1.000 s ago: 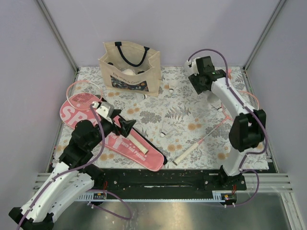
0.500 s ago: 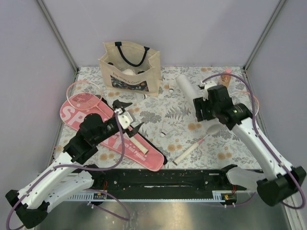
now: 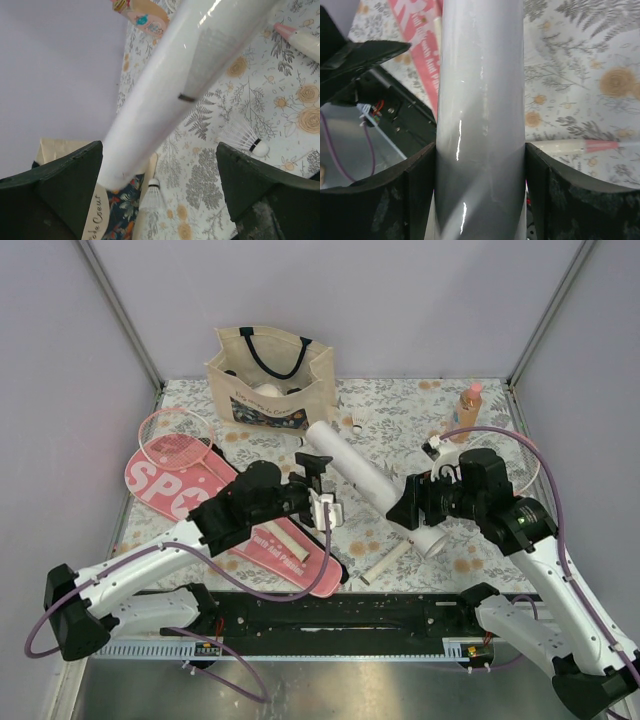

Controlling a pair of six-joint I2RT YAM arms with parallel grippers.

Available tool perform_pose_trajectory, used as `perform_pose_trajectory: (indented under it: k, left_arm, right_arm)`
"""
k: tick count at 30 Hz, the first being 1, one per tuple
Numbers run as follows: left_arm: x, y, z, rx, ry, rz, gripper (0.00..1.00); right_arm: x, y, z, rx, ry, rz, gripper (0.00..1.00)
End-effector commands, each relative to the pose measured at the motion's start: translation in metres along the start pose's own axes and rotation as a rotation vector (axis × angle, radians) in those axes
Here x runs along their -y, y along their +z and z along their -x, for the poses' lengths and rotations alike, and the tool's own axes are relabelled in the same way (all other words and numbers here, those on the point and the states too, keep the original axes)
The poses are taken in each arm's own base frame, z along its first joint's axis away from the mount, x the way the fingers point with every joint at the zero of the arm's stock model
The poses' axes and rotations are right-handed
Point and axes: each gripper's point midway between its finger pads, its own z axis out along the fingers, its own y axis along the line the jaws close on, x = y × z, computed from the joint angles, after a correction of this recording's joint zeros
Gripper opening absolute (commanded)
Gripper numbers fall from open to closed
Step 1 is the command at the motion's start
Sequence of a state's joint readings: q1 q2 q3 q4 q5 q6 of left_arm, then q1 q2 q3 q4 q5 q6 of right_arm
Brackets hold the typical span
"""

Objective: Pack up the badminton gear

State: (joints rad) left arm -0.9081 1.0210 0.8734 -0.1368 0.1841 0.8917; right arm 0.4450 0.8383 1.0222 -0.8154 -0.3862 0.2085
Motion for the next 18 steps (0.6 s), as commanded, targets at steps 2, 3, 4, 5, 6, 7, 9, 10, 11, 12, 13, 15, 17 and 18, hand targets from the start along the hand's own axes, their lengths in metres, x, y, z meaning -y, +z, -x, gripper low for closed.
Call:
perform_pose_trajectory:
  k: [2, 3, 4, 5, 6, 7, 9, 10, 11, 12, 13, 15, 17, 18]
  left_arm:
    - [-0.027, 0.016, 0.031, 0.067, 0.136, 0.048, 0.99]
    - [-0.026, 0.018, 0.031, 0.07, 0.143, 0.042, 0.99]
    - [-0.021, 0.02, 0.03, 0.07, 0.151, 0.025, 0.99]
    - [-0.018, 0.022, 0.029, 0.067, 0.161, 0.012, 0.99]
    - [-0.015, 0.024, 0.029, 0.065, 0.171, -0.001, 0.99]
    - [-0.012, 0.026, 0.027, 0.056, 0.181, -0.015, 0.99]
    - [-0.007, 0.031, 0.022, 0.041, 0.194, -0.039, 0.99]
    - [-0.004, 0.033, 0.021, 0.043, 0.193, -0.056, 0.99]
    - [-0.002, 0.034, 0.02, 0.044, 0.193, -0.065, 0.99]
    - [0.001, 0.036, 0.021, 0.052, 0.194, -0.076, 0.99]
    - [0.002, 0.037, 0.022, 0.057, 0.191, -0.081, 0.99]
    - [0.004, 0.041, 0.021, 0.057, 0.192, -0.093, 0.99]
    - [0.007, 0.045, 0.019, 0.056, 0.202, -0.106, 0.98]
    - [0.007, 0.047, 0.019, 0.053, 0.207, -0.11, 0.97]
  right_arm:
    - [-0.037, 0.001, 0.009, 0.033, 0.011, 0.201, 0.46]
    - [-0.036, 0.002, 0.01, 0.037, 0.011, 0.195, 0.46]
    - [-0.037, 0.002, 0.01, 0.037, 0.012, 0.197, 0.46]
    - [-0.039, 0.002, 0.01, 0.032, 0.014, 0.212, 0.46]
    - [-0.043, 0.002, 0.01, 0.028, 0.016, 0.239, 0.46]
    - [-0.048, 0.002, 0.01, 0.023, 0.019, 0.266, 0.46]
    - [-0.054, 0.002, 0.011, 0.019, 0.023, 0.303, 0.45]
    - [-0.058, 0.0, 0.013, 0.025, 0.02, 0.322, 0.45]
    - [-0.059, 0.001, 0.014, 0.025, 0.02, 0.329, 0.45]
    - [-0.06, 0.001, 0.015, 0.027, 0.017, 0.336, 0.45]
    - [-0.061, 0.001, 0.015, 0.024, 0.016, 0.341, 0.45]
    - [-0.063, 0.001, 0.016, 0.018, 0.014, 0.35, 0.45]
    - [-0.065, 0.002, 0.016, 0.006, 0.016, 0.366, 0.45]
    - [-0.067, 0.003, 0.015, -0.004, 0.016, 0.379, 0.45]
